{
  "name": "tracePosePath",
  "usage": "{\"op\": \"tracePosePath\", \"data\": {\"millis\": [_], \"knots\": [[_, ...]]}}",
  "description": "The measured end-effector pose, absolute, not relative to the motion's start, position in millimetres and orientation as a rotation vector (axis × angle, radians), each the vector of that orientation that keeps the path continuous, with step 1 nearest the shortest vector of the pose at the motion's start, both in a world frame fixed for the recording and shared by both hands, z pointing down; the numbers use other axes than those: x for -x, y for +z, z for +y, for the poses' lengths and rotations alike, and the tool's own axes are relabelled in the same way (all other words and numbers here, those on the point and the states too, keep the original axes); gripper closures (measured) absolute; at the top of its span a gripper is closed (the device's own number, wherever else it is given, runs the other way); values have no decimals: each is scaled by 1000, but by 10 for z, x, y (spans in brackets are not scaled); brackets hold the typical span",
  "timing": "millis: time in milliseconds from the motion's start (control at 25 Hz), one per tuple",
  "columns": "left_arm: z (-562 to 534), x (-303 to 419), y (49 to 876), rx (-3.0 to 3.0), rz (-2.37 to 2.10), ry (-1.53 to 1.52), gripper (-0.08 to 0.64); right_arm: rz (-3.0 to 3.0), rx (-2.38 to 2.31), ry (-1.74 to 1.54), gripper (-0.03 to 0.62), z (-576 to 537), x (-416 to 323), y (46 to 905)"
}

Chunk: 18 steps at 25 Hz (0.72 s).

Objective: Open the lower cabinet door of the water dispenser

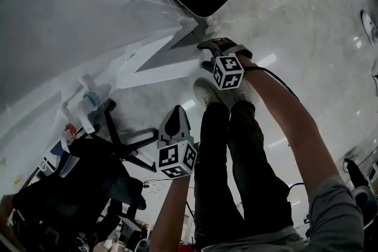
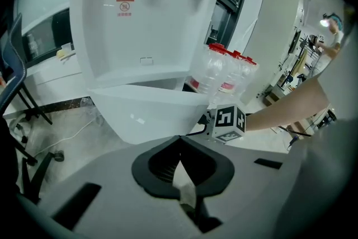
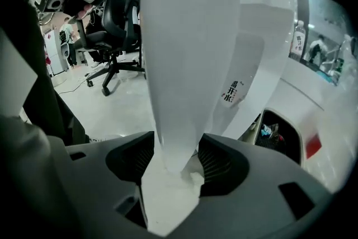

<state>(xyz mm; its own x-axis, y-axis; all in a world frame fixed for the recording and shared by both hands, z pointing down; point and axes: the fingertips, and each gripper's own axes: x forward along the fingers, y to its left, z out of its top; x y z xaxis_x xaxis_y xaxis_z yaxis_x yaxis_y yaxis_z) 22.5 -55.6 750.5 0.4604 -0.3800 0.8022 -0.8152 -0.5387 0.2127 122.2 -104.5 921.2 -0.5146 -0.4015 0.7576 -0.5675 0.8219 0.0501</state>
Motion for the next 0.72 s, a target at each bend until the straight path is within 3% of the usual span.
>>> {"op": "tracePosePath", "data": {"millis": [80,720], "knots": [[-493,-190,7498,-2097,-1012,953,552,-2179,-699,236,400,-1067,-1205,9189],[-143,13,7336,-1956,-1103,910,552,-2081,-762,371,405,-714,-927,9203]]}}
